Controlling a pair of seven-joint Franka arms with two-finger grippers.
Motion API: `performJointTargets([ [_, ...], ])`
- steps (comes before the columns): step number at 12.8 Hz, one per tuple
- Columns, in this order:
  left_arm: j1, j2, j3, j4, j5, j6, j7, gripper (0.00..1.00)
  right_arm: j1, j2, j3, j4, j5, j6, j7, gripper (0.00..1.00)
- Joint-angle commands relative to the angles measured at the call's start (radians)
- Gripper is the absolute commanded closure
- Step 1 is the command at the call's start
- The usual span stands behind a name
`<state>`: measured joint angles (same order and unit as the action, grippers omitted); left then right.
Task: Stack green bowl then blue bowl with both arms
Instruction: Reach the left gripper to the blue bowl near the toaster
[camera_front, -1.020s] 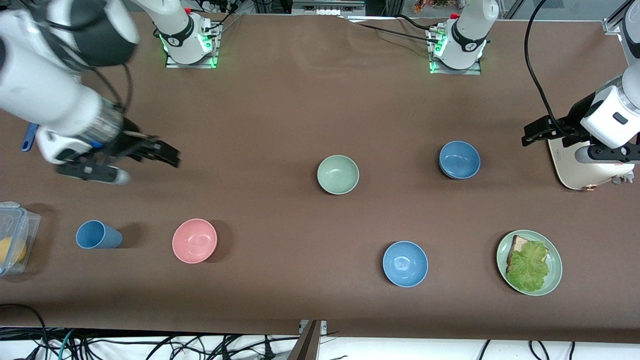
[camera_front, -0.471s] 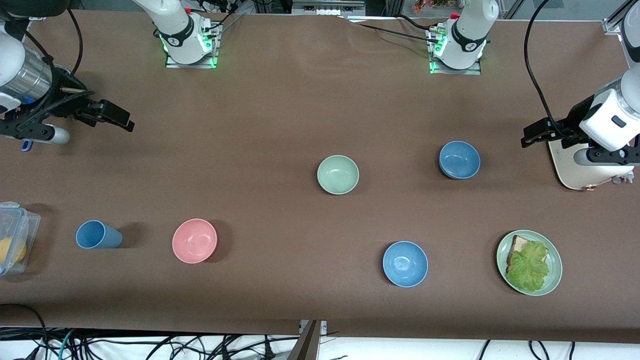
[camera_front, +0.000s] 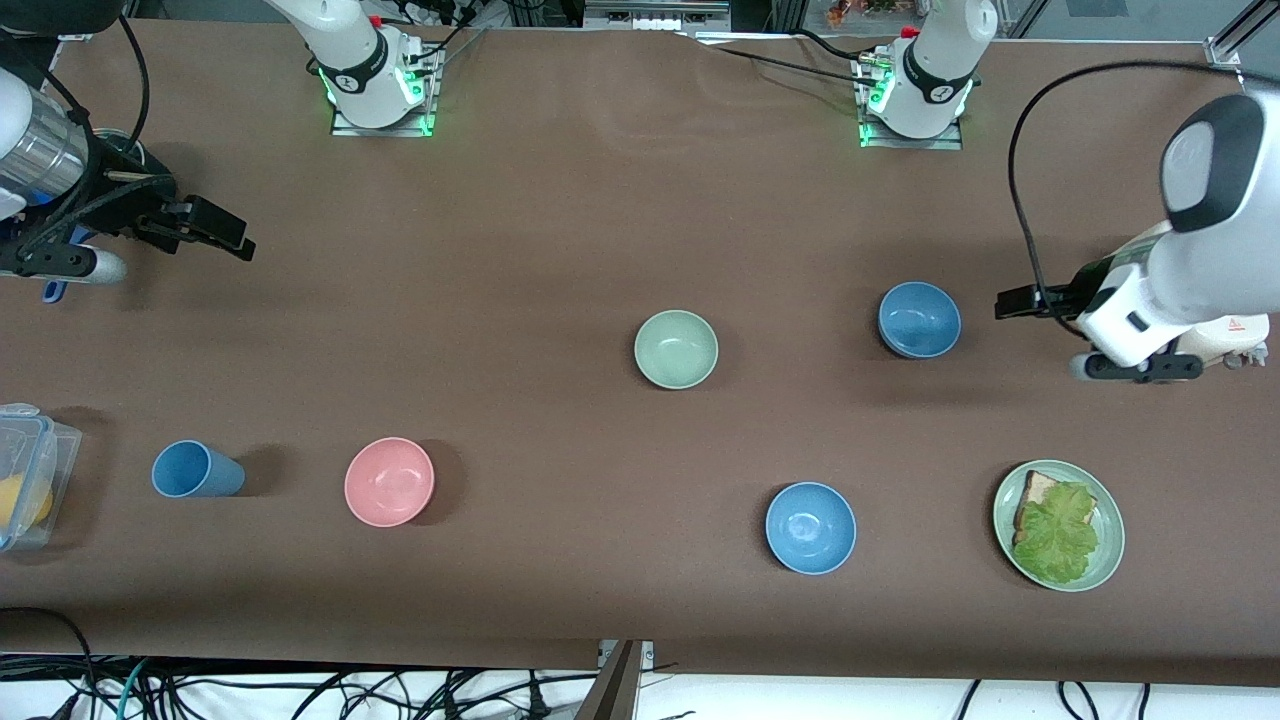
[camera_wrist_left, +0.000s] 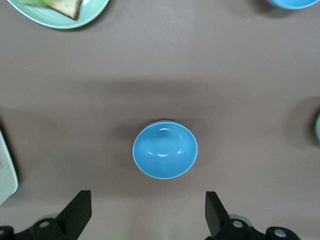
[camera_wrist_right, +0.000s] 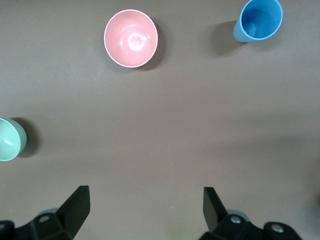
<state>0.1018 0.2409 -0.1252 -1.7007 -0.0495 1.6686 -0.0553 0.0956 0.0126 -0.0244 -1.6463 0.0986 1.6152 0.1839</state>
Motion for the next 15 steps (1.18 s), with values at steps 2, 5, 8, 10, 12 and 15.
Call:
performJointTargets([
  [2, 0.015, 0.0, 0.001, -0.162, 0.016, 0.182, 0.047, 0.0, -0.005, -0.022, -0.006, -0.007, -0.019, -0.044, -0.012, 0.0],
  [5, 0.07, -0.012, 0.001, -0.348, 0.004, 0.434, 0.3, 0.0, -0.007, -0.02, -0.026, 0.016, -0.027, -0.049, -0.027, 0.0],
  [8, 0.073, -0.029, 0.004, -0.494, -0.001, 0.607, 0.33, 0.0, -0.005, -0.002, -0.045, 0.052, -0.016, -0.049, -0.031, 0.0],
  [10, 0.081, -0.029, 0.004, -0.591, -0.001, 0.738, 0.331, 0.01, -0.004, 0.013, -0.046, 0.066, -0.011, -0.055, -0.008, 0.0],
  [12, 0.082, -0.026, 0.004, -0.666, -0.025, 0.851, 0.376, 0.03, 0.0, 0.015, -0.043, 0.068, -0.013, -0.07, 0.012, 0.0],
  [15, 0.082, -0.008, 0.007, -0.692, -0.2, 0.869, 0.469, 0.25, 0.004, 0.015, -0.04, 0.068, -0.023, -0.07, 0.02, 0.0],
])
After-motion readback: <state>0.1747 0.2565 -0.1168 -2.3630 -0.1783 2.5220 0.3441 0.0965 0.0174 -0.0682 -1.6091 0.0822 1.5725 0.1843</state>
